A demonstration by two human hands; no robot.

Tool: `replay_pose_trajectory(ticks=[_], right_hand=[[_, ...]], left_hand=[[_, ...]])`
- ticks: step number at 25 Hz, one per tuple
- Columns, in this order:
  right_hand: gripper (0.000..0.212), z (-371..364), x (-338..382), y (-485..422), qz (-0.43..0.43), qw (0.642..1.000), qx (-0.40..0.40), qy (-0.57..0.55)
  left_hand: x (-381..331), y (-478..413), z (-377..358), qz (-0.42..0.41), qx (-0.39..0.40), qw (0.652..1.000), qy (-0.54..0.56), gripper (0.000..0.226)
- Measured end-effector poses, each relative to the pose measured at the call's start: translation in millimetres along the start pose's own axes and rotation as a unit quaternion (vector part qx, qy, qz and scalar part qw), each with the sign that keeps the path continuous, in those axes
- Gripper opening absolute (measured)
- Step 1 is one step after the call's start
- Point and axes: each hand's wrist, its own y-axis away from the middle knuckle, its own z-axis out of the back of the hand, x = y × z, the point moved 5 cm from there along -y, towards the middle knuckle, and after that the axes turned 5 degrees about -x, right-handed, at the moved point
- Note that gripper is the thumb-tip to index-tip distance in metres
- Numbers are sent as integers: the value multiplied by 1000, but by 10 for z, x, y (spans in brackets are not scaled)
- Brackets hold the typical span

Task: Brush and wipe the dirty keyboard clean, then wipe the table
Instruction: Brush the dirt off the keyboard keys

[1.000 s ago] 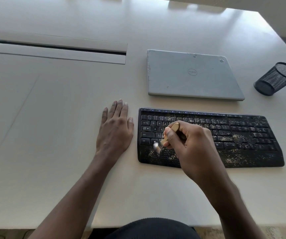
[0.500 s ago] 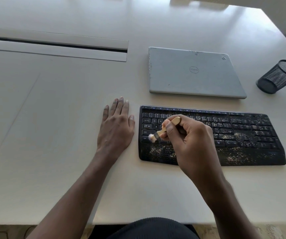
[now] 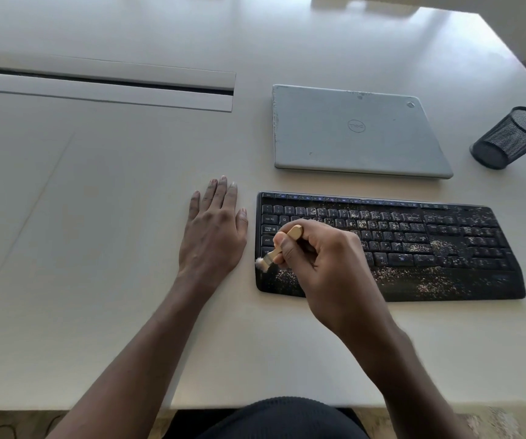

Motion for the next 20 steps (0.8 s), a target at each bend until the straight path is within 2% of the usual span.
replay_pose_trajectory(ticks=[3,5,9,12,17,20], right_hand=[[29,132,-63,34,-36,998,-17,41],[30,245,-61,48,-26,995,-44,87],[27,130,42,74,-16,999,-25,14],[26,61,-16,102,-23,1000,-11,18],[23,336,-126,223,-28,995,-70,57],[17,182,-42,272,-31,998,-42,-31]], left_hand=[[4,-2,1,0,-1,1000,3,58],[7,-2,-1,0,0,1000,4,58],[4,5,10,0,-3,1000,4,58],[-5,4,12,0,-3,1000,5,57],[-2,2,5,2,0,1000,3,58],[-6,3,0,3,-2,1000,2,58]])
